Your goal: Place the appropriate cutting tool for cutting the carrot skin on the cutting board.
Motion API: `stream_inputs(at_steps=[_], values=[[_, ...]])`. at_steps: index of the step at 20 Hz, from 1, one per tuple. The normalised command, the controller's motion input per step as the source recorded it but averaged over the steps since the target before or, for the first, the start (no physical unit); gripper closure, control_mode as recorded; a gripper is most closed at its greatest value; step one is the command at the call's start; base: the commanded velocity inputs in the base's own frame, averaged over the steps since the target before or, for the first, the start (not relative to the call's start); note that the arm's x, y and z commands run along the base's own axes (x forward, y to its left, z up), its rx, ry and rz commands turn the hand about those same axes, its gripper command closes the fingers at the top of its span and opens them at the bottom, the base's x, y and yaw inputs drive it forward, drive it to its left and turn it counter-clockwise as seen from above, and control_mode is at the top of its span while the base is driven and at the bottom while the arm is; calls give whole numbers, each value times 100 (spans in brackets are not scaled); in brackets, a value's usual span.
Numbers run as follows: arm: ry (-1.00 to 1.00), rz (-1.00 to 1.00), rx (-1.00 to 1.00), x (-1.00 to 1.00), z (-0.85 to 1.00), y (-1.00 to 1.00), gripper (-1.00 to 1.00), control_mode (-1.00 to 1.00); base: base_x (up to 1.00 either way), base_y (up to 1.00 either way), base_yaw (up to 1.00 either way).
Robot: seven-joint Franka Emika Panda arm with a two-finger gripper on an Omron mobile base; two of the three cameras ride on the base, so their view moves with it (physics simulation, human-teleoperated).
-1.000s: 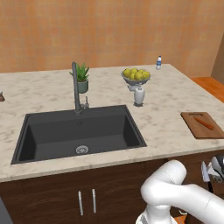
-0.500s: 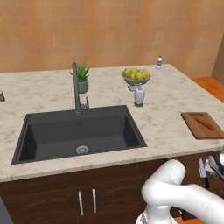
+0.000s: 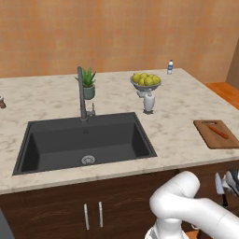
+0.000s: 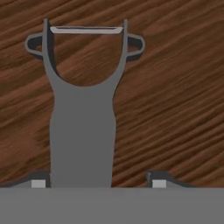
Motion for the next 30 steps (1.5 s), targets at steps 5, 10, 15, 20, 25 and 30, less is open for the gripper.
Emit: stream_inputs(at_steps=[5,10,15,20,25,30], values=[[-4,0,-5,-8,-24,0,100,-100,0,0,0],[0,0,-1,-25,0,0,100,-100,0,0,0],[0,0,0,-43,8,0,100,-100,0,0,0],[0,0,4,-31,94,4,100,-100,0,0,0],[0,0,1,-22,100,19,100,-100,0,0,0],[0,0,0,-25,100,19,100,-100,0,0,0]])
